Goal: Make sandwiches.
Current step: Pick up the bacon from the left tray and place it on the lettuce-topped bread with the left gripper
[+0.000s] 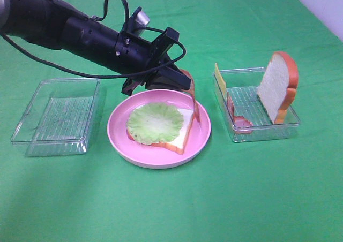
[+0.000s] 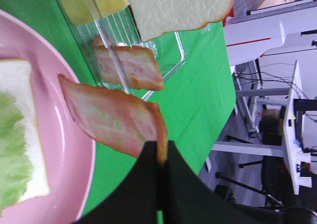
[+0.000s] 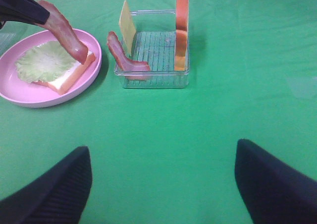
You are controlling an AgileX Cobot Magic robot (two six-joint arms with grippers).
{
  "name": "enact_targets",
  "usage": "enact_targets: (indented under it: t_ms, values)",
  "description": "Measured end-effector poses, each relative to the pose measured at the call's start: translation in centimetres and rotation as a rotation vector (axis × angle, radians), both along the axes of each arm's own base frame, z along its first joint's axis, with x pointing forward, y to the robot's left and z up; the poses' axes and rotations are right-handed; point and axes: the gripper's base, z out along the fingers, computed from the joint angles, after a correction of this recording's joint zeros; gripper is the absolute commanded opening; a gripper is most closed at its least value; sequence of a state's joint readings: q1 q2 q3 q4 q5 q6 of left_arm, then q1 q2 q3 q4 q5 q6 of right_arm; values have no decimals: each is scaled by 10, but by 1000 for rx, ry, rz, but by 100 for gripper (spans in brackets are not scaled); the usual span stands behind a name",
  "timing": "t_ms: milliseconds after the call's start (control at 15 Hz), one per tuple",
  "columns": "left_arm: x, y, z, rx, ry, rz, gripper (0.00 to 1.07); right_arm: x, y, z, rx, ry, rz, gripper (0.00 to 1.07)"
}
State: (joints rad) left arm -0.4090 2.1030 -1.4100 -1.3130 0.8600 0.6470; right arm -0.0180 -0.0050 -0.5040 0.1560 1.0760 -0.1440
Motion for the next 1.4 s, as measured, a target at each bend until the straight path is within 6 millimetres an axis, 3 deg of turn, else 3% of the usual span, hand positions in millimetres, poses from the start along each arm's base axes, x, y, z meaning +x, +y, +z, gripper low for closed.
enact_targets:
  t_ms: [267, 667, 800, 1000, 1067, 1200, 1400]
  values:
    - [-2, 10, -13, 198, -96, -100, 0, 0, 0, 0, 0, 0, 0, 75]
    - [9, 30, -21, 322, -62, 16, 1, 0, 0, 0, 0, 0, 0, 75]
    - [9, 32, -22, 347, -57, 15, 18, 0, 0, 0, 0, 0, 0, 75]
    - [9, 37, -20, 413, -71, 8, 72, 0, 0, 0, 0, 0, 0, 75]
    - [8, 39, -14, 444, -101, -2, 83, 0, 0, 0, 0, 0, 0, 75]
    - [6, 44, -2, 487, -151, -31, 85, 0, 0, 0, 0, 0, 0, 75]
    - [-4, 51, 32, 530, -204, -54, 85, 0, 0, 0, 0, 0, 0, 75]
